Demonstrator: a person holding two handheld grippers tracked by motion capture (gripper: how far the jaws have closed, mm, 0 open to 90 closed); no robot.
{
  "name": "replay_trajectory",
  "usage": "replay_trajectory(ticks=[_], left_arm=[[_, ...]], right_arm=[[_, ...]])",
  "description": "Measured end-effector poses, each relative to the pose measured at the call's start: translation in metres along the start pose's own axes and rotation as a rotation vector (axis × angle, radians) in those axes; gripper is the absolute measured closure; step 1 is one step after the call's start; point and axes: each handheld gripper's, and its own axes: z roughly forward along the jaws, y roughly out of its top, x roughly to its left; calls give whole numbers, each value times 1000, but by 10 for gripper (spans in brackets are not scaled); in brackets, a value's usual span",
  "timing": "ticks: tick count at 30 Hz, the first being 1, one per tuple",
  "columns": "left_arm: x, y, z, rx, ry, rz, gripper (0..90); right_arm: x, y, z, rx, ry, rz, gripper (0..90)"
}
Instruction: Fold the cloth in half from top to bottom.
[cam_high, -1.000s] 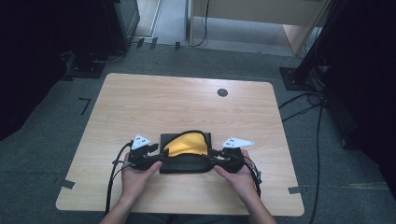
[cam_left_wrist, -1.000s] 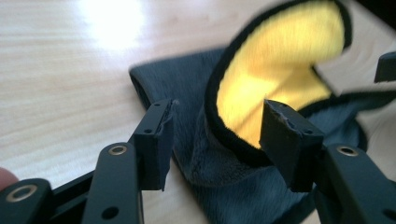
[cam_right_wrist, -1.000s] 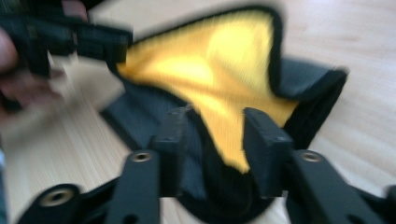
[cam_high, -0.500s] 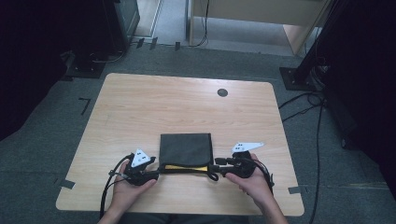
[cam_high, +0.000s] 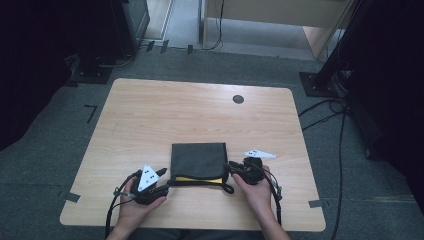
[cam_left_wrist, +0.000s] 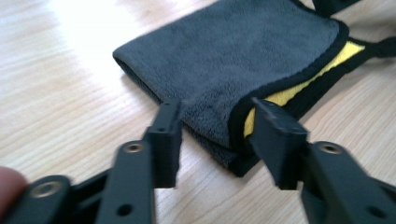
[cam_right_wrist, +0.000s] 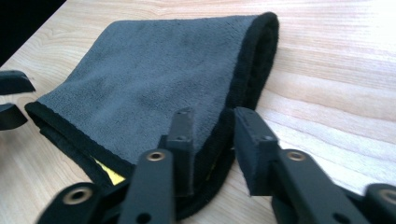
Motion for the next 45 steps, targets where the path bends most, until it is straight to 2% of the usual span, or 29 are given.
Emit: replay_trajectory(ticks=[2, 4, 7, 9, 13, 15, 17, 18, 20, 22, 26, 29, 31, 34, 36, 38, 43, 45], left_arm=[[1, -2, 2, 12, -26, 6, 669], [0, -2, 3, 19, -31, 19, 748], [-1, -3, 4, 26, -45, 31, 833], [0, -3, 2, 27, -56, 36, 853], [5, -3, -4, 16, -67, 15, 881], [7, -2, -7, 3, -76, -1, 883], [12, -2, -11, -20, -112, -31, 880], [14, -3, -11, -30, -122, -37, 855], [15, -3, -11, -32, -100, -41, 732], [13, -3, -10, -42, -97, -50, 639], [2, 0, -2, -24, -71, -13, 586], [-4, 0, 4, 8, -28, 4, 610], [-7, 0, 5, 19, -4, 34, 659], [-8, -1, 3, 19, 9, 77, 748], [-6, -2, 2, 18, -2, 73, 789], [-6, -2, 2, 20, -10, 74, 821], [-5, -2, 0, 10, -27, 50, 831], [-3, -2, -1, 8, -27, 42, 816]], right_arm=[[2, -1, -1, 0, -2, -8, 806], [3, -1, -3, -1, -4, -17, 900], [5, -1, -7, -2, 4, -41, 900], [7, 0, -10, -8, 6, -51, 900], [7, 3, -20, -25, 29, -37, 900], [4, 4, -29, -31, 58, -3, 900], [1, 4, -37, -22, 91, 35, 900], [0, 3, -39, -11, 89, 39, 900], [-2, 0, -39, 13, 85, 36, 900], [-4, -4, -35, 15, 72, 52, 816], [-4, -6, -24, 9, 91, 93, 733], [0, -8, -12, 18, 68, 98, 701], [3, -8, -7, 16, 66, 101, 723], [9, -8, -6, -12, 53, 65, 785], [11, -7, -9, -32, 46, 61, 843], [11, -7, -11, -30, 59, 57, 900], [11, -7, -14, -31, 79, 49, 900], [11, -7, -15, -33, 73, 49, 900]])
